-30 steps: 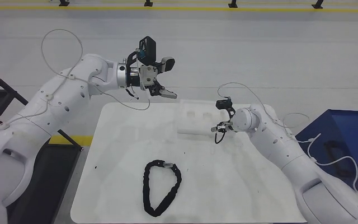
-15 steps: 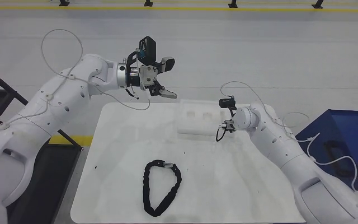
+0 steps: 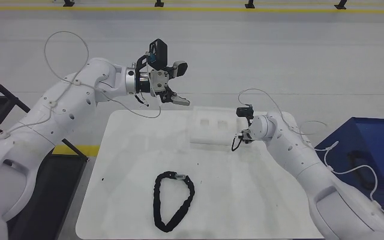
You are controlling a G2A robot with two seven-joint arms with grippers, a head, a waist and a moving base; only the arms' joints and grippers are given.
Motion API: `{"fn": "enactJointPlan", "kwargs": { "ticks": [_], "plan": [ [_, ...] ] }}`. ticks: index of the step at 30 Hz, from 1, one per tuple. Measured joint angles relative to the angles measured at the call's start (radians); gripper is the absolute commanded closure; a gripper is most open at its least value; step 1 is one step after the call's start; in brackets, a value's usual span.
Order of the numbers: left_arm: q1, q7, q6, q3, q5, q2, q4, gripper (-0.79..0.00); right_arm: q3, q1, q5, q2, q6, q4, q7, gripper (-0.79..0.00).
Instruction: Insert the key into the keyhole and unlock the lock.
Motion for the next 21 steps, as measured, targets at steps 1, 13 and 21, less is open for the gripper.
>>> {"fn": "enactJointPlan", "kwargs": {
  "ticks": [1,13,21],
  "plan": [
    [0.000,0.000,0.000,0.000,0.000,0.000,0.000,-0.785,0.000,0.002,0.002,-0.003,-0.001,0.010,-0.003,-0.114],
    [0.000,0.000,0.000,0.000,0.000,0.000,0.000,-0.785,0.002,0.036,0.010,-0.043,-0.022,0.106,-0.023,0.000],
    [0.000,0.000,0.000,0.000,0.000,0.000,0.000,-0.785,0.020,0.061,-0.014,-0.042,-0.016,0.095,0.025,0.000]
  ]
}}
